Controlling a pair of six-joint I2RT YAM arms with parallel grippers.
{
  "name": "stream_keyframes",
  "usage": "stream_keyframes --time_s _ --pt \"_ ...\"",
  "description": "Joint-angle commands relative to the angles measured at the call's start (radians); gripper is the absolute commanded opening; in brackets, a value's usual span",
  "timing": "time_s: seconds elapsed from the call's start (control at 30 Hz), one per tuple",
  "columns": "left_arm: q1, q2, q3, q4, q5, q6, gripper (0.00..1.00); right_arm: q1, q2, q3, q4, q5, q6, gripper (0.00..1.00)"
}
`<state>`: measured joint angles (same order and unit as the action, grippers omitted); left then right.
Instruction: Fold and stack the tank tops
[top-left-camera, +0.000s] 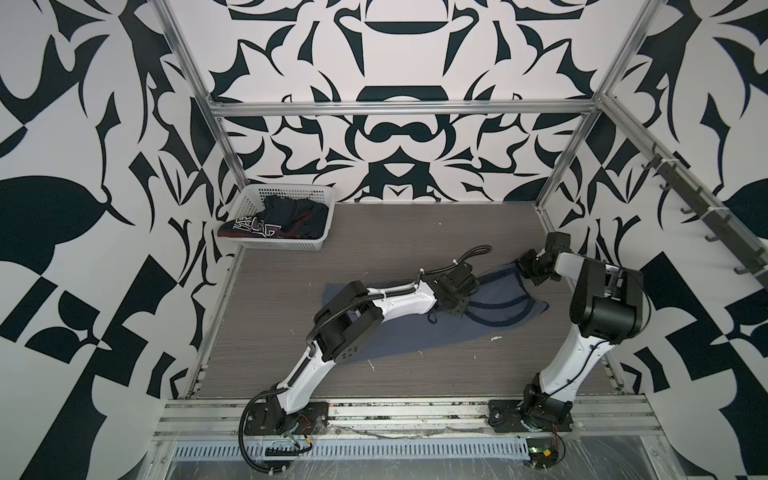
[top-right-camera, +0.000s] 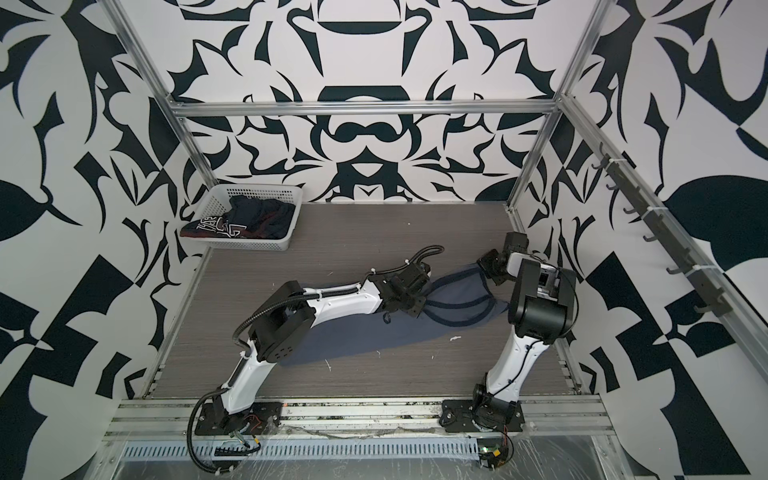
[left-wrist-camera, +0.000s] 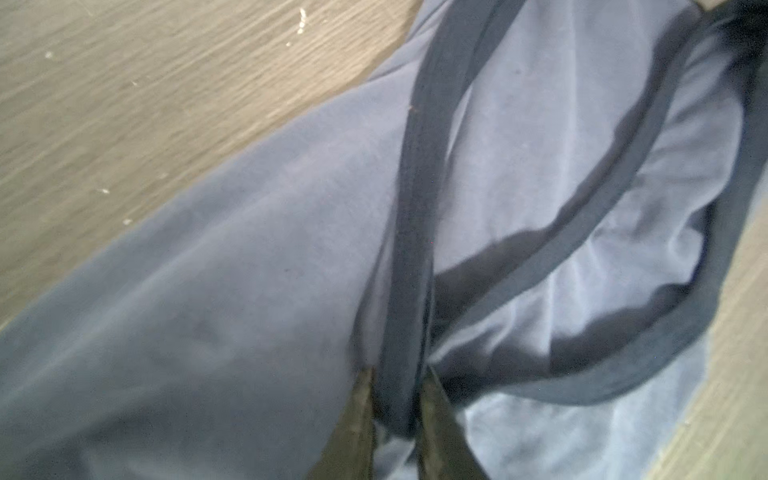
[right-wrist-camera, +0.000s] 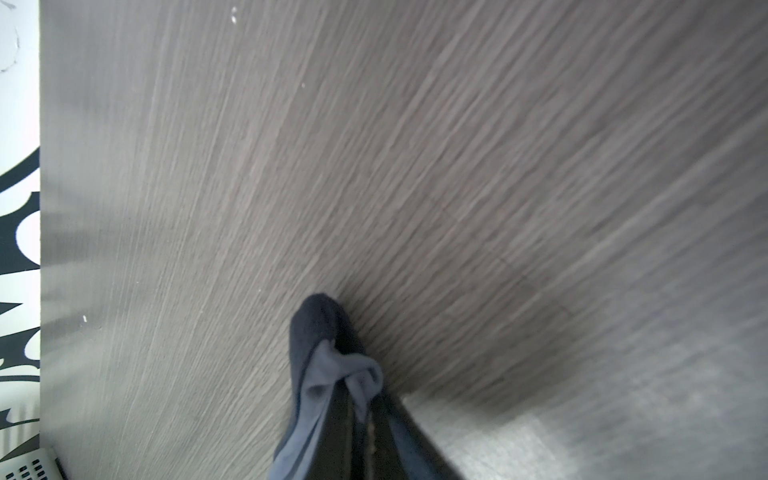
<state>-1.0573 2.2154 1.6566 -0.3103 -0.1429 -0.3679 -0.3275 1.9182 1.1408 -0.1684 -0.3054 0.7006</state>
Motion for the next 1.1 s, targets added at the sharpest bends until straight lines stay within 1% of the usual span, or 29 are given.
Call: stream_keyframes --time_s 0.0,0.03,0.07,0.1,0.13,0.2,0.27,0.37,0.5,0.57,0.63,0.7,0.8,0.9,1.07 --pt "-0.002 -0.012 -0.014 0.01 -0.001 -0.009 0.29 -0.007 0.022 0.037 0.004 -0.005 0.001 0.01" --pt "-0.001 -0.005 -0.01 0.007 -0.001 -0.009 0.33 -0.007 0.029 0.038 0.007 -0.011 0.002 0.03" --pt "-0.003 0.002 -0.003 0.002 -0.002 -0.009 0.39 -0.006 0.034 0.037 0.008 -0.017 0.003 0.06" --pt "-0.001 0.006 0.007 -0.008 -0.007 -0.011 0.46 -0.007 0.035 0.036 0.005 -0.02 0.003 0.13" --pt "-0.001 0.006 0.016 -0.019 -0.014 -0.011 0.5 -0.007 0.03 0.034 0.001 -0.022 0.005 0.18" --pt "-0.002 -0.01 0.029 -0.039 -0.032 -0.012 0.56 -0.006 -0.007 0.024 -0.024 0.003 0.009 0.3" --pt "-0.001 -0.039 0.028 -0.04 -0.05 -0.022 0.62 -0.007 -0.054 0.02 -0.066 0.052 0.011 0.38" --pt "0.001 -0.085 0.018 -0.041 -0.056 -0.033 0.66 -0.007 -0.12 0.019 -0.131 0.107 0.009 0.45" --pt "0.019 -0.161 -0.049 -0.015 -0.048 -0.06 0.69 0.0 -0.21 -0.004 -0.162 0.14 -0.006 0.5" --pt "0.032 -0.198 -0.096 0.009 -0.038 -0.072 0.7 0.011 -0.232 -0.008 -0.163 0.131 -0.02 0.51" --pt "0.048 -0.231 -0.14 0.022 -0.05 -0.083 0.7 0.028 -0.234 -0.007 -0.151 0.095 -0.027 0.51" --pt "0.069 -0.26 -0.186 0.027 -0.056 -0.096 0.7 0.061 -0.214 0.005 -0.15 0.063 -0.035 0.51" --pt "0.114 -0.289 -0.258 0.026 -0.064 -0.12 0.71 0.115 -0.163 0.033 -0.163 0.047 -0.049 0.51" --pt "0.155 -0.307 -0.322 0.023 -0.068 -0.133 0.7 0.131 -0.092 0.053 -0.154 0.011 -0.04 0.5" --pt "0.205 -0.295 -0.401 0.022 -0.08 -0.163 0.7 0.139 0.012 0.099 -0.159 0.011 -0.044 0.49"
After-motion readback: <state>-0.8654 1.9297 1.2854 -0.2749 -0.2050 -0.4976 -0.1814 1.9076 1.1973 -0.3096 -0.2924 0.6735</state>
